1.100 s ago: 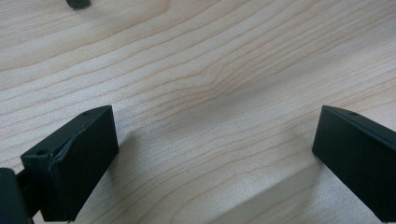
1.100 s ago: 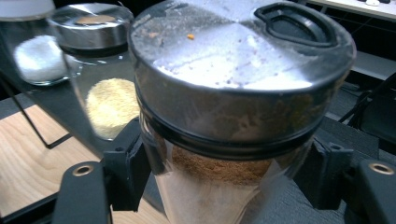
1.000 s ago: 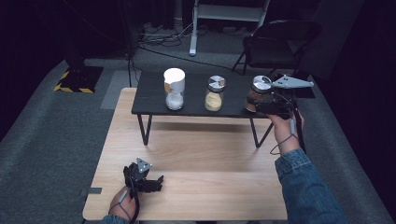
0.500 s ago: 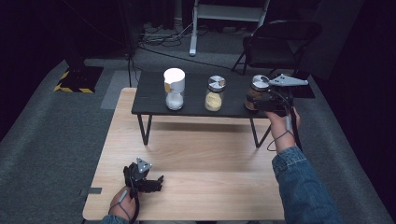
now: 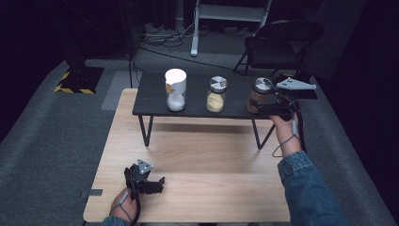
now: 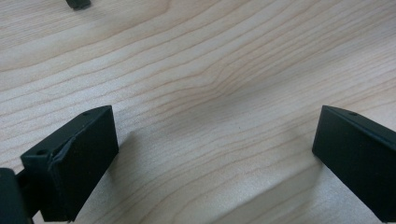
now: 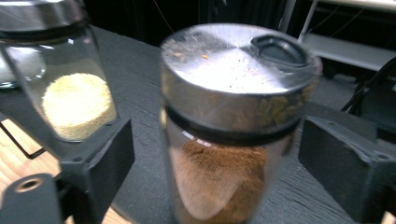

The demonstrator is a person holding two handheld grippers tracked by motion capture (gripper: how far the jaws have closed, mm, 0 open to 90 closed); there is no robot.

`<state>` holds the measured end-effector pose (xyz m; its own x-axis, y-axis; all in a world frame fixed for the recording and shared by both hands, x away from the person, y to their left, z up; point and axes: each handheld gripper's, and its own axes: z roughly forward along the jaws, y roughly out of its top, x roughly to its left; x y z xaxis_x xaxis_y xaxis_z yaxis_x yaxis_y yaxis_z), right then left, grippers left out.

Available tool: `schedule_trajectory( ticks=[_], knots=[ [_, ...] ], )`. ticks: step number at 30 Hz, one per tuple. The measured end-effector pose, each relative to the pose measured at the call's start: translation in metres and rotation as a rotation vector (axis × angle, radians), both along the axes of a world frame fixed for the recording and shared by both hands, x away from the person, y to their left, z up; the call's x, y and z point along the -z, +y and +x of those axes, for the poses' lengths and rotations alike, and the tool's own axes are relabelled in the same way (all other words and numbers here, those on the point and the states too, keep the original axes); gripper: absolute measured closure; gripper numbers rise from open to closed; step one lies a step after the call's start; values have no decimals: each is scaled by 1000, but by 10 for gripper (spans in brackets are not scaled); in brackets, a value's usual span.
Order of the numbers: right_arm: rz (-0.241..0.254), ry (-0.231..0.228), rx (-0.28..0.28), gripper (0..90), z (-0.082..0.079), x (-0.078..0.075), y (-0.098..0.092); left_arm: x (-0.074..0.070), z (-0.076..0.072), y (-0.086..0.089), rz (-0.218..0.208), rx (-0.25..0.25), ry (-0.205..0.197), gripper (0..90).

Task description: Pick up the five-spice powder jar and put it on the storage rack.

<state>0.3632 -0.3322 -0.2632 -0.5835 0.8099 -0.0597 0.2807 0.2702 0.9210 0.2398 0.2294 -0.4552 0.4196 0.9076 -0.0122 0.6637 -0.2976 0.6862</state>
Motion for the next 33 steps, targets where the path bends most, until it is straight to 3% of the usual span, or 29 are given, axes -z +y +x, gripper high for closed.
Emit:
schedule_trajectory(
  ticks=[5, 12, 18, 27, 33],
  knots=[
    [-4, -25, 21, 79, -18, -4, -12, 0, 0, 0, 0, 1, 0, 2],
    [19, -23, 39, 73, -36, 2, -32, 0, -2, 1, 0, 3, -1, 2],
    [15, -10, 29, 73, -51, 14, -43, 0, -2, 1, 1, 5, -3, 2],
    [-37, -7, -5, 73, -69, 32, -50, 0, -1, 1, 3, 3, -3, 2],
    [-69, 31, -33, 73, -81, 52, -49, 0, -1, 1, 2, 3, -3, 2]
  ],
)
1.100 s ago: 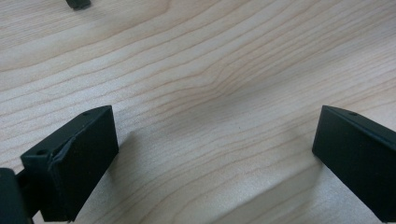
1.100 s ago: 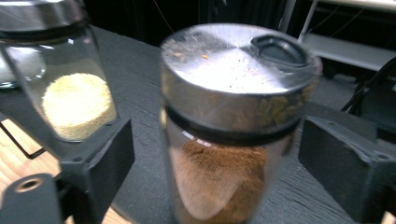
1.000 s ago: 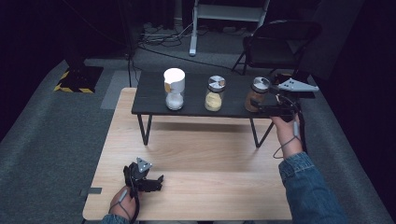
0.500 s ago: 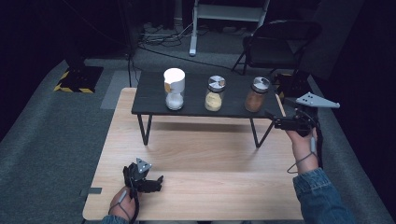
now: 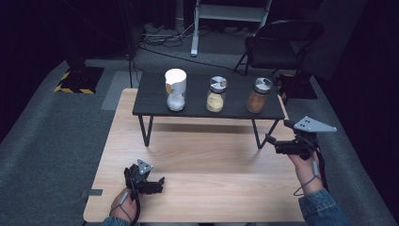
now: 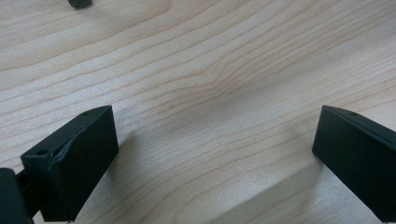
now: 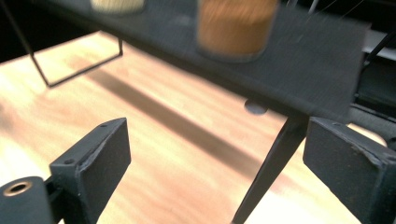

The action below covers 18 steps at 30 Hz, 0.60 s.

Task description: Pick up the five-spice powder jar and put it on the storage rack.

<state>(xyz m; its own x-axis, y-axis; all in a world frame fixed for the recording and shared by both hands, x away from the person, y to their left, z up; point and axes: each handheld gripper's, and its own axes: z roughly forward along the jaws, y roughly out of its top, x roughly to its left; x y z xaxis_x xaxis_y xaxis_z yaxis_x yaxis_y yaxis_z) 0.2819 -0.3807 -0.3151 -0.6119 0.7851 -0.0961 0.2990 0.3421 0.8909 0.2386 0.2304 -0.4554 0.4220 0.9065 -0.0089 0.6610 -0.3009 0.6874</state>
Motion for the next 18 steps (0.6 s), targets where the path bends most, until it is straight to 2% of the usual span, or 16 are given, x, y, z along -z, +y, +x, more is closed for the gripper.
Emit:
schedule_trajectory(
  ticks=[2, 7, 18],
  knots=[
    [-20, 14, -10, 73, -3, 7, 2, 0, 0, 0, 0, 0, 0, 2],
    [-36, 35, -25, 72, -9, 25, 5, 0, 0, 0, 0, 0, 0, 3],
    [-36, 88, -26, 55, -12, 62, 7, 0, 0, 0, 1, 0, 0, 2]
  ],
)
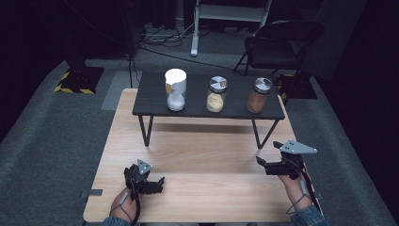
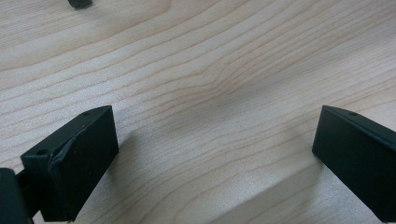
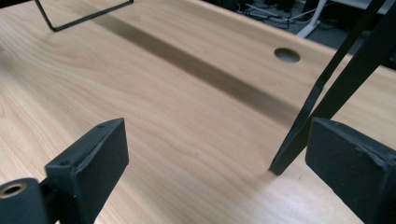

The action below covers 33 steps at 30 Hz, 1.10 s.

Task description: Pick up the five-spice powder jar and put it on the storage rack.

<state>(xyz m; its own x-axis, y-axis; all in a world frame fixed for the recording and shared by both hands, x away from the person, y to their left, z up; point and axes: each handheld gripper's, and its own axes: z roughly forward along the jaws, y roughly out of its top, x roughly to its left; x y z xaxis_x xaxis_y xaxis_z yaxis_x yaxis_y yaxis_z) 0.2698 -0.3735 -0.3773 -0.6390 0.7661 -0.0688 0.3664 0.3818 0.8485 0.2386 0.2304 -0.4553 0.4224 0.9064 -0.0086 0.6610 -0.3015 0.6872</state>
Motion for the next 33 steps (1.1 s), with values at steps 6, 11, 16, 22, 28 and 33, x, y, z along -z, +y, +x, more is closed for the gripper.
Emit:
schedule_trajectory(
  ticks=[6, 11, 16, 22, 28, 33],
  knots=[
    [8, 21, 3, 48, -2, 15, -3, 0, 0, 0, 0, 0, 0, 2],
    [13, 30, 10, 47, -5, 29, -7, 0, 0, 0, 0, 0, 0, 2],
    [2, 49, 10, 47, -7, 44, -8, 0, 0, 0, 0, 0, 0, 2],
    [-23, 87, 6, 45, -5, 58, -5, 0, 0, 0, 0, 0, 0, 2],
    [-49, 116, 16, 44, -2, 68, -2, 0, 0, 0, 0, 0, 0, 2],
    [-65, 133, 18, 44, -2, 73, 0, 0, 0, 0, 0, 0, 0, 2]
  ],
)
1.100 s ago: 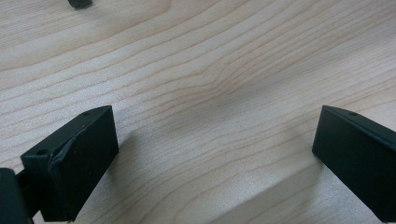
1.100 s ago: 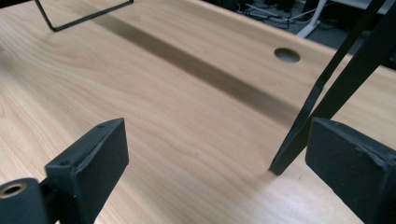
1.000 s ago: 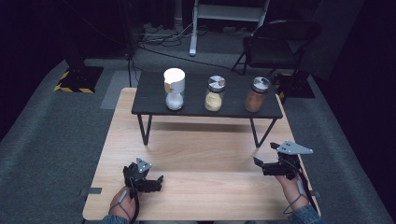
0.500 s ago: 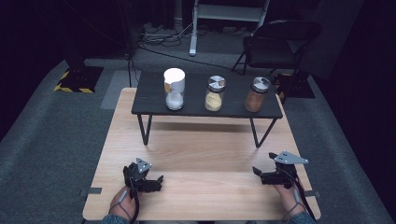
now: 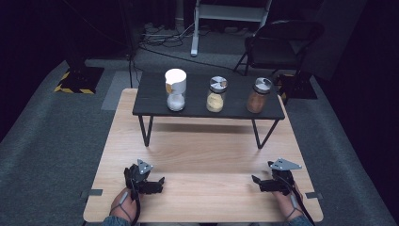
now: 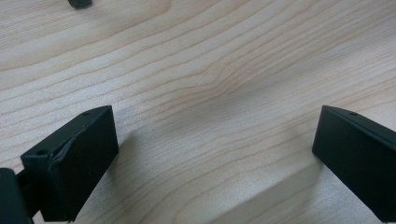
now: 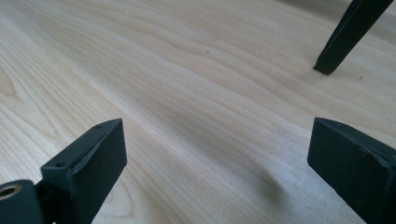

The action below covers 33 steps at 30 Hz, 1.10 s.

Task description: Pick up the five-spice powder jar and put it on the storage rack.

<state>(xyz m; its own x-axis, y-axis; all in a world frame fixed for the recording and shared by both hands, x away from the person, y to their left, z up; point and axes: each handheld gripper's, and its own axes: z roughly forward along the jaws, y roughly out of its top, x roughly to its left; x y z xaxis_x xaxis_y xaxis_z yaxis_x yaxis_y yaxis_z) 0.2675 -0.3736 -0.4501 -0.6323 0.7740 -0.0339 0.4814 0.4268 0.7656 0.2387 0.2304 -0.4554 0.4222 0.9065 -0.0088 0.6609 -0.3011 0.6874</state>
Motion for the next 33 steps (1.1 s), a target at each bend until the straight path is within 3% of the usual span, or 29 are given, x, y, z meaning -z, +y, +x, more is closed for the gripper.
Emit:
schedule_trajectory(
  ticks=[11, 16, 33],
  knots=[
    [-31, 53, -2, 43, 2, 6, 5, 0, 0, 0, 0, 0, 0, 2],
    [-22, 65, 4, 41, 3, 6, 4, 0, 0, 0, 0, 0, 0, 2],
    [-27, 66, -5, 24, 4, 6, 4, 0, 0, 0, 0, 0, 0, 2]
  ],
)
